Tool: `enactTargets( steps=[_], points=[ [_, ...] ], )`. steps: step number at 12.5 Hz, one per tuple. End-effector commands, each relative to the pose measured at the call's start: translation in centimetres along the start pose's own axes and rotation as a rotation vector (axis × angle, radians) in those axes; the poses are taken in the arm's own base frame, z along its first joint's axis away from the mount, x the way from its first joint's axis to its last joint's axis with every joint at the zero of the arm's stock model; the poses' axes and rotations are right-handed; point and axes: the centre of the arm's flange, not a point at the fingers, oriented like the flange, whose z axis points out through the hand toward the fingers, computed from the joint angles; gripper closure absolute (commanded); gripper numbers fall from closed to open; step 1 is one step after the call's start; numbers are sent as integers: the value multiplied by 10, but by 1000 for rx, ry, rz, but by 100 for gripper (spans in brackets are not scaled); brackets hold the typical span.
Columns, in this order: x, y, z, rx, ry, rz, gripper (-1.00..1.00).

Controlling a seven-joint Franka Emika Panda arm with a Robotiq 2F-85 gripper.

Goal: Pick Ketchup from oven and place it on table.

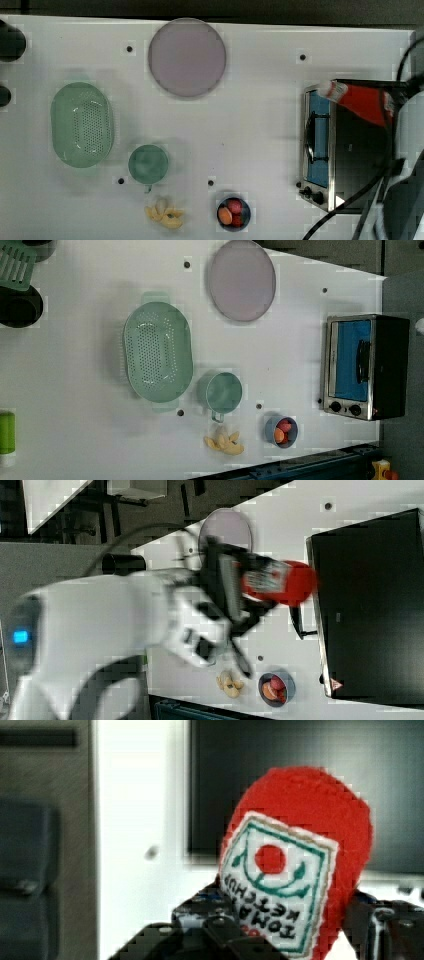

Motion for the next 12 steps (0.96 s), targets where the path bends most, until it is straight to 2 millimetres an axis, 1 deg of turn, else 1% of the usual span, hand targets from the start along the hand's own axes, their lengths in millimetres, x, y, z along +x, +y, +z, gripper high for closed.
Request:
enactTargets(
  steps=[1,3,4,5,6,7,8,9,11,12],
  points=[
    [-115,-62,-9,-1,-55,-258,-27],
    [-169,-80,-1,-24,-97,-352,-27],
    [-208,-92,5,-29,-118,-419,-27],
    [-241,-98,12,-38,-137,-473,-26],
    [-274,-98,33,-77,-164,-526,-27],
    [-285,-95,49,-108,-172,-545,-27],
    [-294,-88,69,-148,-166,-564,-27],
    [-298,-79,102,-182,-140,-582,-27],
    [-299,-65,146,-171,-101,-594,-27],
    [-302,-55,171,-162,-93,-597,-27]
  ],
)
